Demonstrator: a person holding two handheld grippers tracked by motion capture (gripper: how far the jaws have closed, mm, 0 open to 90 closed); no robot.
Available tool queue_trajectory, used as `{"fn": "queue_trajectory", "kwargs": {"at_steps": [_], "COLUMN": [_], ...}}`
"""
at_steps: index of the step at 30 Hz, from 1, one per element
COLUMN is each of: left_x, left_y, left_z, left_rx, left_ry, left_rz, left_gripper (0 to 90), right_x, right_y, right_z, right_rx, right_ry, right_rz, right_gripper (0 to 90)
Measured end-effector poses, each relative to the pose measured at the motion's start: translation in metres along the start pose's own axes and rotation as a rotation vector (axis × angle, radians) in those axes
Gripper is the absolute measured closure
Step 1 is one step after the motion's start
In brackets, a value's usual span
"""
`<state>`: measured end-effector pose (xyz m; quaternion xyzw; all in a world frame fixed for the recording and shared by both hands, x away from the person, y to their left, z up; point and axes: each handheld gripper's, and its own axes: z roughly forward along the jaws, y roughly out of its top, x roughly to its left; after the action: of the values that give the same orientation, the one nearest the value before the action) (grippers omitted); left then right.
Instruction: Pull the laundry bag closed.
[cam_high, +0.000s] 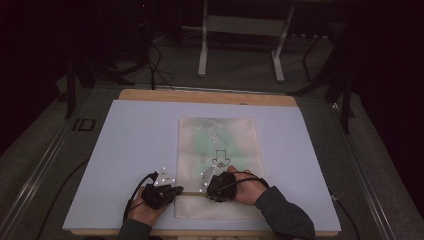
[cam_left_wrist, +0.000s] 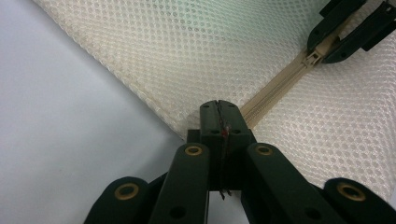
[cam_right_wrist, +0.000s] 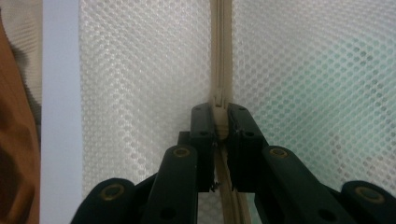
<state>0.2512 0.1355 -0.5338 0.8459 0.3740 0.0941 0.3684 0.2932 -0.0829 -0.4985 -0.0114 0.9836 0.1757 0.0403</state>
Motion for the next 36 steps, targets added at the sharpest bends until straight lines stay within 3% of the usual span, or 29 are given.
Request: {"fn": "queue_trajectory", "kwargs": {"at_steps": [36], "left_x": [0.0], "left_y": [0.0], "left_z": [0.0], "left_rx": [-0.002], "left_ry": [-0.002], "left_rz": [-0.002], "left_gripper": [89.2], "right_x": [-0.002], "right_y": [-0.017], "right_z": [-0.008], "right_rx": [0.054], "right_ry": [0.008], "right_rz": [0.005], "right_gripper": [82.3]}}
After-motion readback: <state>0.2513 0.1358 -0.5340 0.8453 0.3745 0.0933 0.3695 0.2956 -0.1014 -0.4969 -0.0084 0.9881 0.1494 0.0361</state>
